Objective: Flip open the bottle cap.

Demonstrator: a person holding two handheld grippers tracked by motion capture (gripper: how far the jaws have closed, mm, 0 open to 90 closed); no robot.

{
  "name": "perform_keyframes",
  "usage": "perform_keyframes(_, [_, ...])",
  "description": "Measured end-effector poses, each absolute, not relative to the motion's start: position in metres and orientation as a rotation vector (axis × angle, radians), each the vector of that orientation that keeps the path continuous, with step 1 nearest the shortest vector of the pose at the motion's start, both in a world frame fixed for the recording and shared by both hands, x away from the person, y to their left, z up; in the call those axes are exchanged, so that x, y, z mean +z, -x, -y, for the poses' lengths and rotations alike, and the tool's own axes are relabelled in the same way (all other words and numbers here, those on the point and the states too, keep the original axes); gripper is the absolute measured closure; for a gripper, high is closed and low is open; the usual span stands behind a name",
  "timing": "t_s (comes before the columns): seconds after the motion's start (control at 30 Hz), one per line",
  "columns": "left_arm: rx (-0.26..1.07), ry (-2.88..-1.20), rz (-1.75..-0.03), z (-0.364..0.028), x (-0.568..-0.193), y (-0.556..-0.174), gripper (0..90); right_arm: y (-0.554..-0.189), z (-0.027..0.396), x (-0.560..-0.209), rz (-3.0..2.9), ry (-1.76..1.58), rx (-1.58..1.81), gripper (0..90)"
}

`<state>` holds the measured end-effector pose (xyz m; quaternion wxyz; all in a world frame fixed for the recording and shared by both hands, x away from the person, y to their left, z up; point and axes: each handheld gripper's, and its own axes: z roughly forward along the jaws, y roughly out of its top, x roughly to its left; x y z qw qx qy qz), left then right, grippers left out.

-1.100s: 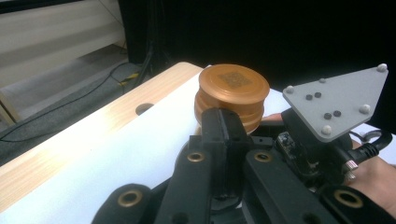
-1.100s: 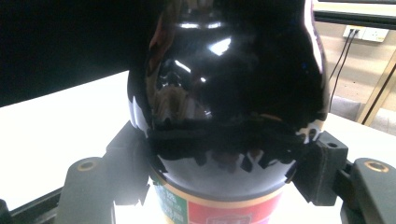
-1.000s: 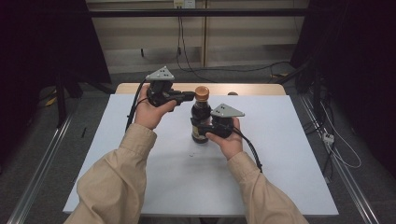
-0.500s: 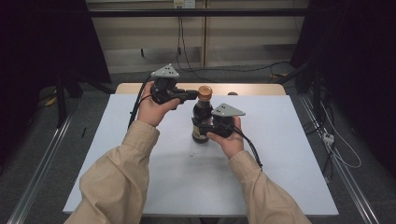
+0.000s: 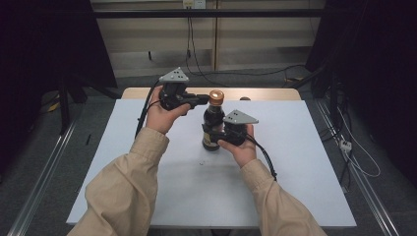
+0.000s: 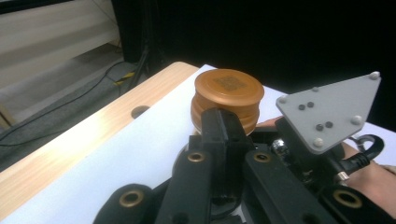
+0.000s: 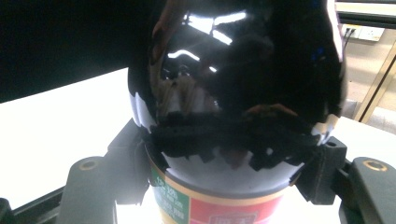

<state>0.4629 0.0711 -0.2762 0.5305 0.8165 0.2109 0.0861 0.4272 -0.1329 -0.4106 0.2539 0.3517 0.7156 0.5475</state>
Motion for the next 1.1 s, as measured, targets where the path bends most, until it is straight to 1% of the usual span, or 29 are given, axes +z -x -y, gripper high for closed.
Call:
perform_keyframes(0.03, [0.181, -1.876, -0.488, -0.071, -0.275, -0.462, 90.0, -0.427, 0.133, -0.411, -1.943, -0.953, 1.490, 31.0])
perform_keyframes(0.07, [0.181, -1.876, -0.488, -0.071, -0.275, -0.462, 90.0, -0.427, 0.134, -0.411, -1.941, -0.953, 1.494, 31.0])
perform_keyframes(0.1, [0.098, -1.701, -0.438, -0.068, -0.254, -0.457, 90.0, -0.428, 0.132, -0.412, -1.950, -0.930, 1.492, 31.1])
perform_keyframes(0.13, [0.098, -1.701, -0.438, -0.068, -0.254, -0.457, 90.0, -0.428, 0.132, -0.412, -1.950, -0.930, 1.492, 31.1])
perform_keyframes(0.17, [0.168, -1.789, -0.412, -0.055, -0.240, -0.453, 90.0, -0.423, 0.111, -0.409, -1.973, -0.810, 1.414, 31.0])
perform_keyframes(0.2, [0.224, -1.868, -0.424, -0.047, -0.229, -0.450, 90.0, -0.423, 0.104, -0.409, -1.973, -0.789, 1.394, 30.9])
perform_keyframes(0.23, [0.224, -1.868, -0.424, -0.047, -0.229, -0.450, 90.0, -0.423, 0.100, -0.408, -1.993, -0.767, 1.379, 30.7])
perform_keyframes(0.27, [0.251, -1.892, -0.425, -0.050, -0.226, -0.449, 90.0, -0.423, 0.100, -0.408, -1.993, -0.767, 1.379, 30.7])
perform_keyframes(0.37, [0.286, -1.880, -0.465, -0.077, -0.224, -0.447, 90.0, -0.428, 0.105, -0.409, -1.992, -0.809, 1.420, 30.5])
perform_keyframes(0.47, [0.270, -1.896, -0.495, -0.093, -0.227, -0.448, 90.0, -0.432, 0.114, -0.410, -1.993, -0.875, 1.457, 30.5])
perform_keyframes(0.6, [0.261, -1.925, -0.537, -0.101, -0.239, -0.452, 90.0, -0.433, 0.113, -0.409, -2.003, -0.859, 1.454, 30.5])
perform_keyframes(0.9, [0.252, -1.942, -0.546, -0.103, -0.252, -0.454, 90.0, -0.434, 0.119, -0.410, -1.995, -0.895, 1.481, 30.5])
perform_keyframes(1.1, [0.236, -1.963, -0.539, -0.095, -0.261, -0.456, 90.0, -0.434, 0.122, -0.411, -1.992, -0.901, 1.494, 30.4])
